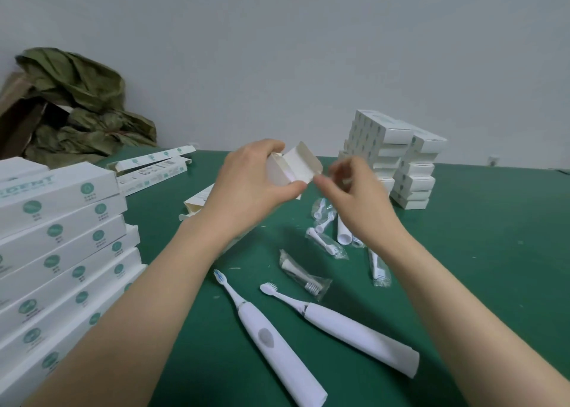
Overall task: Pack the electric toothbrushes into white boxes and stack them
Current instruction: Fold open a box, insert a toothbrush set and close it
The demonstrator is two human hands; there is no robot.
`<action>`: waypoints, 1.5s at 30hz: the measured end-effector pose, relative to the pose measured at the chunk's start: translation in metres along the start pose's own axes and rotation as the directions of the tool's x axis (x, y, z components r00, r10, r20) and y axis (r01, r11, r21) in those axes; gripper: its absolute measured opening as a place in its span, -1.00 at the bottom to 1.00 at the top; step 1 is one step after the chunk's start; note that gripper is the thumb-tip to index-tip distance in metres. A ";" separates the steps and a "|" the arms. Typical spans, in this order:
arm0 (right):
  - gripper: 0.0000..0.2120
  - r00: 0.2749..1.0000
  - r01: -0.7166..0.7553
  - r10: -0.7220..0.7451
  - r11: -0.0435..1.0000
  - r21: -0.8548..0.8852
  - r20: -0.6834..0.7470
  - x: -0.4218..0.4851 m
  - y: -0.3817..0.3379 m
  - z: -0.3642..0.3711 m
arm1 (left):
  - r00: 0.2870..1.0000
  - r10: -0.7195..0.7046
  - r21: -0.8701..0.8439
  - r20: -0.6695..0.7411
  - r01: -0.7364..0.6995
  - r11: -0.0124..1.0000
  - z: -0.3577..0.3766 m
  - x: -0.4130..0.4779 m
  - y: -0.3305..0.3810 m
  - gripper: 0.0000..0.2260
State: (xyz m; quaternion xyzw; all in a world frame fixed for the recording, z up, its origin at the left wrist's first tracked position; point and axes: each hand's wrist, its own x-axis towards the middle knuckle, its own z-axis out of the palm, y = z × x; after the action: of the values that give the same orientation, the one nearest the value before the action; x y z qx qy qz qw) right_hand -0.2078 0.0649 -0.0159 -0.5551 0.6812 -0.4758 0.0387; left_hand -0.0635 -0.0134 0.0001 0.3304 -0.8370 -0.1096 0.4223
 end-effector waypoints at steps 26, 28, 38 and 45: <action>-0.78 0.999 0.043 -0.044 0.999 -0.005 -0.018 -0.002 -0.028 -0.042 | 0.996 0.047 -0.044 0.071 -0.044 0.998 0.010 -0.006 0.005 -0.50; -0.77 0.993 0.082 -0.091 0.988 -0.130 -0.072 -0.003 -0.028 -0.042 | 0.993 0.064 -0.041 0.096 -0.060 0.997 0.012 -0.007 0.007 -0.48; -0.85 0.999 0.017 -0.007 0.980 0.200 -0.048 -0.009 -0.034 -0.029 | 0.973 0.110 -0.148 0.202 -0.081 0.986 0.012 -0.011 0.017 -0.55; -0.80 0.995 0.080 -0.055 0.947 0.312 -0.088 -0.006 -0.031 -0.021 | 0.992 0.050 -0.176 0.115 -0.029 0.984 0.005 -0.008 0.017 -0.59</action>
State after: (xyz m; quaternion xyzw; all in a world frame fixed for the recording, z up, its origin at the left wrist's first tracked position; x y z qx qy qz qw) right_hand -0.1954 0.0850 0.0142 -0.5456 0.5782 -0.6008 0.0840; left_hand -0.0722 0.0040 -0.0002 0.2685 -0.8542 -0.1931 0.4011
